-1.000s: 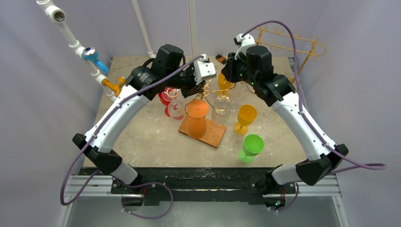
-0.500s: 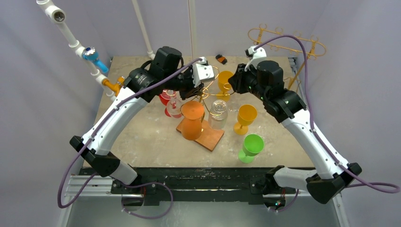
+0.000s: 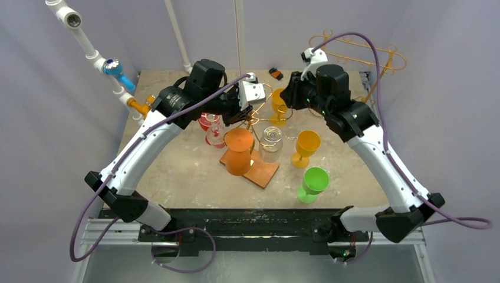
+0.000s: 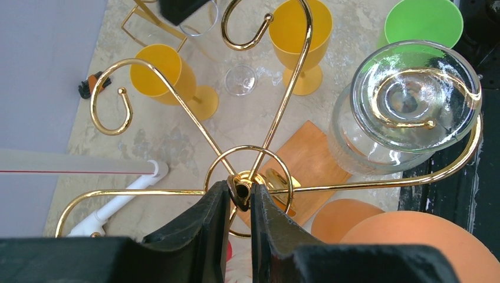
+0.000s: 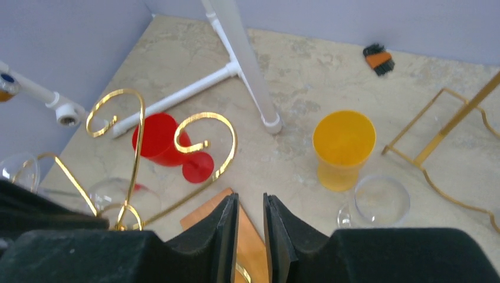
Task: Place the wine glass upside down on the wine glass rack
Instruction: Adjust the wine rack at the center of the board, then move the wine glass to the center of the board.
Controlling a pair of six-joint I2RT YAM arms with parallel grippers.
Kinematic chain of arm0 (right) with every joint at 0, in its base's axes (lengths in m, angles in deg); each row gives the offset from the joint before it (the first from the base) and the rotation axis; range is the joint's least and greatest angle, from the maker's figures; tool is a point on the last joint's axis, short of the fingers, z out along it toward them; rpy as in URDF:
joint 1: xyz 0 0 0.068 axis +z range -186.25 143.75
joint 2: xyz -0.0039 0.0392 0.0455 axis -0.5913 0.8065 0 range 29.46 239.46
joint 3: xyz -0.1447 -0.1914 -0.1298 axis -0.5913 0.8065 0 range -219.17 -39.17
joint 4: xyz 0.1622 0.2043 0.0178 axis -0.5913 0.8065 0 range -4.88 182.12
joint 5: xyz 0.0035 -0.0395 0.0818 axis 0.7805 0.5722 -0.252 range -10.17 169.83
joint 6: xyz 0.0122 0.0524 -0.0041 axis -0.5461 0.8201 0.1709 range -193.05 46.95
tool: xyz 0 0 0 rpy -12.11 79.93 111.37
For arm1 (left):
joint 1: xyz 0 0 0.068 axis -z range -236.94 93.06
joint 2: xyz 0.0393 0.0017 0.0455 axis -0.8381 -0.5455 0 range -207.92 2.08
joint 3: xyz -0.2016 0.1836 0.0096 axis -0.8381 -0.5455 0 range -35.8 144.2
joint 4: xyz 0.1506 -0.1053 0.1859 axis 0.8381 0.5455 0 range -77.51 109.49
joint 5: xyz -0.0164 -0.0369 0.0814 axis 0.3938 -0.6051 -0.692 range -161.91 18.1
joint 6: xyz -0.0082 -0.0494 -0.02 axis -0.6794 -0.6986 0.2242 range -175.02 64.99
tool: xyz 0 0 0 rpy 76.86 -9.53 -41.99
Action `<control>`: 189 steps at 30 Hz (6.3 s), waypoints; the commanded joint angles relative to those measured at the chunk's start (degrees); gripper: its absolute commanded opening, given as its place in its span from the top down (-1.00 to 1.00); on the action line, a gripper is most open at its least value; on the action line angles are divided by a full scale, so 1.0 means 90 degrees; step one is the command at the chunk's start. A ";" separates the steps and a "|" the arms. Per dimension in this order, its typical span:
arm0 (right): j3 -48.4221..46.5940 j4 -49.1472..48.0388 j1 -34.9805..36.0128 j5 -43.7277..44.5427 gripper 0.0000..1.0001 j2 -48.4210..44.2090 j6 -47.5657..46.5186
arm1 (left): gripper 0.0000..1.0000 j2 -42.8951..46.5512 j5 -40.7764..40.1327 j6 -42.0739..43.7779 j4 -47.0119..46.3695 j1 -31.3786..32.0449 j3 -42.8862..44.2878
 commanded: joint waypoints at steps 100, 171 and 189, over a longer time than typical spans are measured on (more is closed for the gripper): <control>0.0669 0.1566 0.0586 0.0295 0.99 -0.1107 0.0157 | 0.88 -0.0761 -0.1648 0.1224 -0.1390 0.0012 0.0165; 0.3515 0.1233 0.1391 0.1941 0.49 -0.2742 0.3040 | -0.70 -0.0481 -0.1212 -0.0718 -0.0895 0.0012 0.1454; 0.2952 0.0975 -0.0685 0.2531 -0.24 -0.1571 0.1724 | -0.72 -0.0401 -0.1150 -0.0592 -0.0753 0.0012 0.1521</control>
